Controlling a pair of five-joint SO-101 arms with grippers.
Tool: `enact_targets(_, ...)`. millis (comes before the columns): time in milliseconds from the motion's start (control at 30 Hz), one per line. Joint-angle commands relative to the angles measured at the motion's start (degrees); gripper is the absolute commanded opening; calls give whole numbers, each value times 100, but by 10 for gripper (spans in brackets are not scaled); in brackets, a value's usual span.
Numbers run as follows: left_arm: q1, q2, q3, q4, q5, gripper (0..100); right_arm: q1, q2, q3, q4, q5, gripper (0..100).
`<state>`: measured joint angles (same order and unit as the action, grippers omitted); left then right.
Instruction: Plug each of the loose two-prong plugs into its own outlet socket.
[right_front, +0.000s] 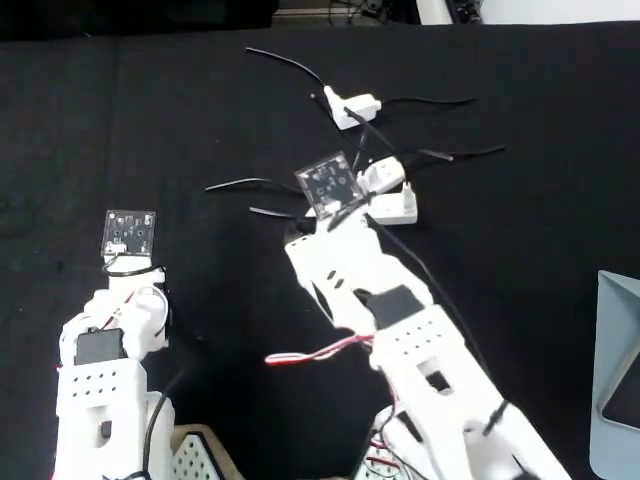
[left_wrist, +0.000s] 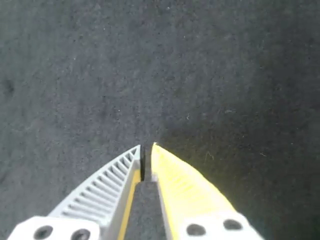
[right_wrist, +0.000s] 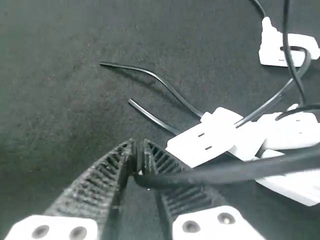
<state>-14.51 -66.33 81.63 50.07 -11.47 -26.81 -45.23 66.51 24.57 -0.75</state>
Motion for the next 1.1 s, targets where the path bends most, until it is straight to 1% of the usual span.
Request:
enact_targets(0, 75, -88, -66, -105, 9, 31, -35, -602, 101, -18, -97, 12)
enact_targets(167, 31, -88, -163, -53, 18, 30, -26, -1771, 549, 26, -70, 12)
enact_targets(333, 75, -88, -251, 193, 9, 30, -18, -3125, 1103, 62, -62, 12)
enact_targets(600, 57, -88, -303, 220, 9, 29, -18, -4699, 980, 1257, -62, 17)
enact_targets(733, 31, -88, -295, 220, 9, 28, -18, -5068, 760, 1916, -62, 77)
enact_targets(800, 31, -114, -286, 220, 9, 28, -18, -5156, 637, 2180, -62, 70)
enact_targets(933, 66, -712, -101, 396, 44, 28, -18, -5332, 488, 2532, -62, 16)
enact_targets(1067, 84, -2127, 286, 862, 53, 28, 0, -5719, 523, 2813, -62, 12)
